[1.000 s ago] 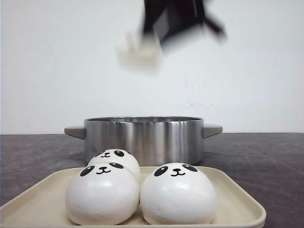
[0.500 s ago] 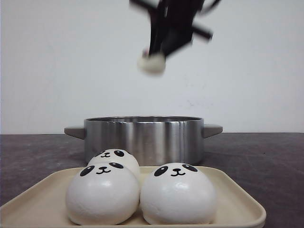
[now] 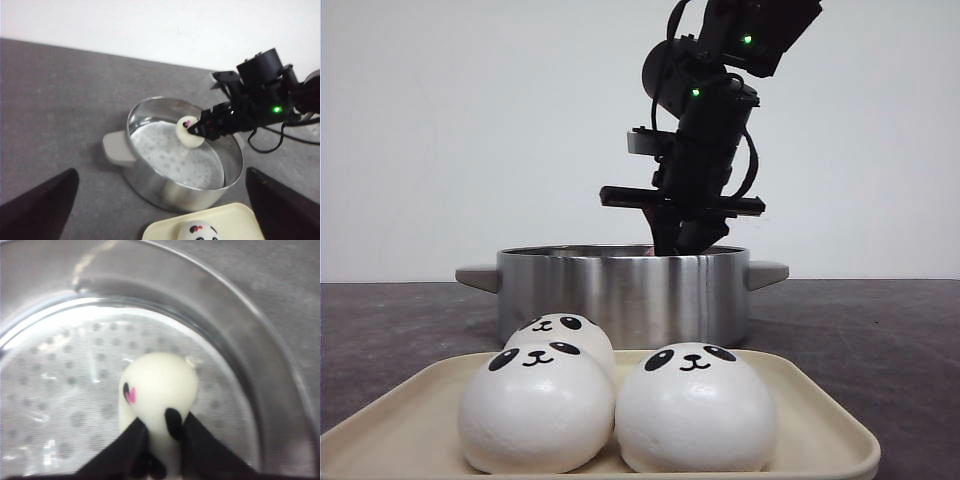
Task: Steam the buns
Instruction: 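Lift the bun with the right gripper, lower into the steamer, release, then reach the left gripper down and grasp the farther panda bun nearest it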
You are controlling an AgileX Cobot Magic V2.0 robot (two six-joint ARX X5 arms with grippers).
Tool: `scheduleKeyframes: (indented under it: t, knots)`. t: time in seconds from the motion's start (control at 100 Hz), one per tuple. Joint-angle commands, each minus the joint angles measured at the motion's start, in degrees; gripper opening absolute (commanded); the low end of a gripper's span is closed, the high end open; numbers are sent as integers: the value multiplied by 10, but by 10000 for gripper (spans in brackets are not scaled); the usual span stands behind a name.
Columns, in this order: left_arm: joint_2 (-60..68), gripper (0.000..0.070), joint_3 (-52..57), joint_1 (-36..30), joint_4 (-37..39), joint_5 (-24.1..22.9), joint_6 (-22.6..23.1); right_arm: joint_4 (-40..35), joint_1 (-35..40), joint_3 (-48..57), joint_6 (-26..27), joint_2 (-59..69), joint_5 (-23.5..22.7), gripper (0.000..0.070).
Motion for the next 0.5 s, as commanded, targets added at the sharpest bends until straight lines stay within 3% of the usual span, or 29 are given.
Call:
scheduleKeyframes:
  t: [0.0,0.05,0.25,0.44,0.49]
  knots:
    - [2,700,5,-2,-1,1,0,-2,2,10,2,10,13,376]
    - [2,700,5,-2,-2,1,0,-4,1,10,2,10,12,431]
    - [2,700,5,-2,1,1,-1,-18,0,15,2,6,9,430]
    - [6,700,5,-2,2,3,0,-56,2,56,-7,-65,0,410]
    - [12,675,5,-2,7,3,0,-62,2,67,-7,-99,-15,364]
